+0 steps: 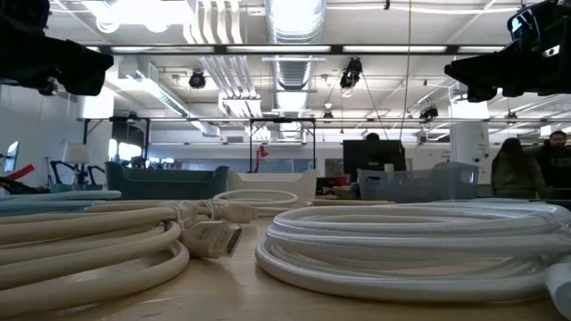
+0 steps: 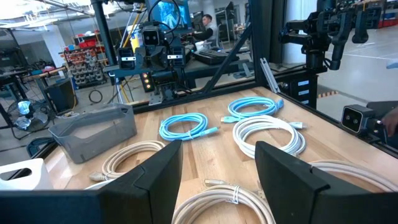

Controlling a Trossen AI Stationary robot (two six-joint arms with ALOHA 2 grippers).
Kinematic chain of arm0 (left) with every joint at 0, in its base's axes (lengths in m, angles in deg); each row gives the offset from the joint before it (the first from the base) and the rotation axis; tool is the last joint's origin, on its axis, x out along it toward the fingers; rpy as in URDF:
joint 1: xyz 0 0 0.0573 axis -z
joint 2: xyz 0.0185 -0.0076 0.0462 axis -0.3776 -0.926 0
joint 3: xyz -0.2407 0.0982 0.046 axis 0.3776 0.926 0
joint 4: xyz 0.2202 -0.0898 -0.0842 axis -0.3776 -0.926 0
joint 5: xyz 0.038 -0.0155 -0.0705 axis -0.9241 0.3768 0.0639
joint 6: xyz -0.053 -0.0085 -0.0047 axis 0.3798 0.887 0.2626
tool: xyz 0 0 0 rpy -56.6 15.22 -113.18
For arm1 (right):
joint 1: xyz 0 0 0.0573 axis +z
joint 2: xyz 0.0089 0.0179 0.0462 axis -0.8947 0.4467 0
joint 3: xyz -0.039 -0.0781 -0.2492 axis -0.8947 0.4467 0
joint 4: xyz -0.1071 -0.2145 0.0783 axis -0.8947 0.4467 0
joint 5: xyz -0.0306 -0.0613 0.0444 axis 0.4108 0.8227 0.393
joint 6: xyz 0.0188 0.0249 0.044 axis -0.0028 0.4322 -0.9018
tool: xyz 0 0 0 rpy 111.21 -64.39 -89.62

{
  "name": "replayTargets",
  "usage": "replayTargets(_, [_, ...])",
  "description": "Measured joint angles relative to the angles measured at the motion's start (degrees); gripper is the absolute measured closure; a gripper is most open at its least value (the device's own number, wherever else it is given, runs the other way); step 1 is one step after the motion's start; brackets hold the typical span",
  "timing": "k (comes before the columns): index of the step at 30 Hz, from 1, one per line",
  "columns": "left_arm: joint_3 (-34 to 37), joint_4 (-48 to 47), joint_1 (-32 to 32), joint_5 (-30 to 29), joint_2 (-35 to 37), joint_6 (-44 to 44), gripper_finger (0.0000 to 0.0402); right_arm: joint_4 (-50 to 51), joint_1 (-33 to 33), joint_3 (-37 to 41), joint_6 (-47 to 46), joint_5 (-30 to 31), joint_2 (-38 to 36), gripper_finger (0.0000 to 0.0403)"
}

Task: Sort HDMI cables

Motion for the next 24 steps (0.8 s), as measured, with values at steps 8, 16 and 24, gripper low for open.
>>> replayTargets(8, [0.0,0.0,0.0,0.0,0.0,0.0,0.0195,0.0,0.0,0.0,0.0,0.0,0.0,0.0324])
replayTargets(16, [0.0,0.0,0.0,0.0,0.0,0.0,0.0195,0.0,0.0,0.0,0.0,0.0,0.0,0.0316])
replayTargets(24, [0.0,0.3,0.0,-0.8,0.0,-0.5,0.0195,0.0,0.0,0.0,0.0,0.0,0.0,0.0328])
